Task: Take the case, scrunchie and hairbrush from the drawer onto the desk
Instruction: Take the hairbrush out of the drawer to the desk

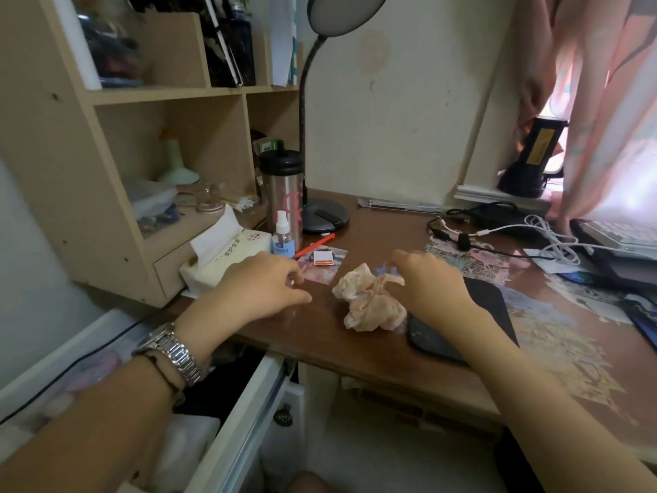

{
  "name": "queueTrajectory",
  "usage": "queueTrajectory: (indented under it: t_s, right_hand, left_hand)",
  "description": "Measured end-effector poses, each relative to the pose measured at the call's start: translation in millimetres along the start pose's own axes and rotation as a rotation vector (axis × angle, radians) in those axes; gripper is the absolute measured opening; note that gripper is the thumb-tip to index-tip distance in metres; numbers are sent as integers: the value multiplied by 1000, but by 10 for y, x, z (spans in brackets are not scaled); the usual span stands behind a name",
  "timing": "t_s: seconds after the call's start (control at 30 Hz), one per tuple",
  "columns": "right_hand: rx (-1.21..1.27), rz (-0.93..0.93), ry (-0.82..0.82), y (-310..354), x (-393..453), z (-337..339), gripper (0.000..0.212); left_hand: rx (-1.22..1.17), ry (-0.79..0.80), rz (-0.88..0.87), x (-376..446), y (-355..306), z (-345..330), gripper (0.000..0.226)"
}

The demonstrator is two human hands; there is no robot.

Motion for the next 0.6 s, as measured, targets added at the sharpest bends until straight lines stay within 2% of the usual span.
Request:
queueTrajectory:
  t_s: [0.23, 0.4, 0.6]
  right_hand:
    - [-127, 37, 70, 574, -184, -8, 41]
    - [-101, 149, 29, 992, -345, -155, 31]
    - [-64, 274, 86, 1448, -484, -347, 40]
  left_hand:
    - [9, -8, 59, -413, 372, 190, 36]
    - [-38, -8, 78, -705, 724, 194, 28]
    - [15, 22, 181, -1069, 1203, 0, 33]
Point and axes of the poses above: each hand's wrist, its own x-axis towards the middle knuckle, its own z-axis out of the back of the hand, y = z × x, the point moved 2 cm from there along x, towards the middle knuckle, and after that the axes turned 7 degrees about -z, right-handed, at the moved point
